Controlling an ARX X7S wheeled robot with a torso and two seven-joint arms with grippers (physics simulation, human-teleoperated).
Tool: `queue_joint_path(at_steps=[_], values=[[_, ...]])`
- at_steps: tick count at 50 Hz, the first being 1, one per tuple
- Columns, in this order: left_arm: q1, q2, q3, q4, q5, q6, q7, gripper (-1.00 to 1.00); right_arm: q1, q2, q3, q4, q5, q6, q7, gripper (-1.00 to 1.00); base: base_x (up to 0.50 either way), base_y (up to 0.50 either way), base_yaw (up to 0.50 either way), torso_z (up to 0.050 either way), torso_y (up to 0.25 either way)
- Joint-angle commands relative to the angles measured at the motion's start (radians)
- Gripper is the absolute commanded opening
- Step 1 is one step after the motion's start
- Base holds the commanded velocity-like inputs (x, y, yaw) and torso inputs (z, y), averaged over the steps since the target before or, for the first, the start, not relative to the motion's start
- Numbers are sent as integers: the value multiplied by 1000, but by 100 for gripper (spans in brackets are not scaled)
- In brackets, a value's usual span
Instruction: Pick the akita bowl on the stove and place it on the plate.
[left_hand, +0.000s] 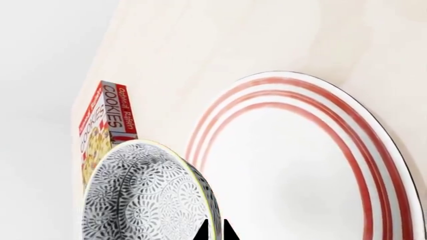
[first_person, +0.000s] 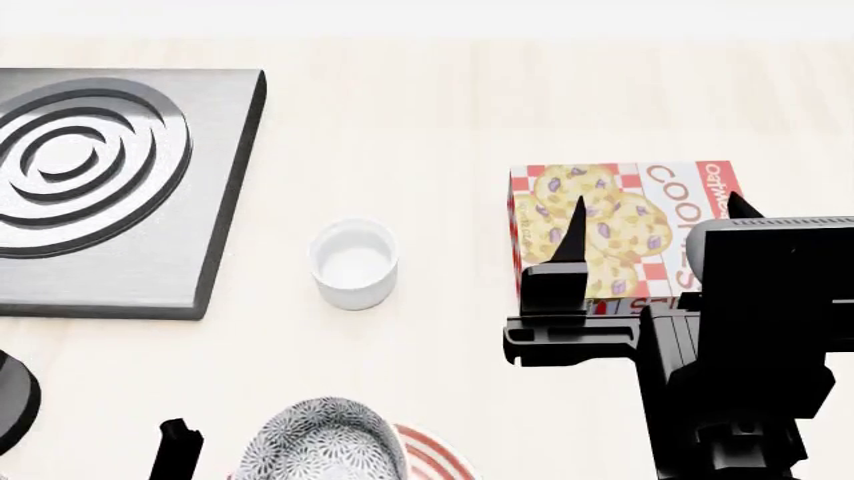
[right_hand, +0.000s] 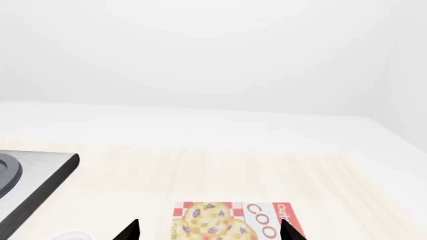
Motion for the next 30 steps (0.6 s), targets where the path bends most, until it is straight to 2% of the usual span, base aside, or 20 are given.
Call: queue_joint_path(at_steps=[1,30], values=[[12,33,-24,0,24,-8,8,-100,0,-16,18,4,-16,-5,-16,100,0,0,0,0,0],[52,34,2,-17,45,-5,-11,-100,0,-9,14,7,-6,-12,-7,100,0,0,0,0,0]])
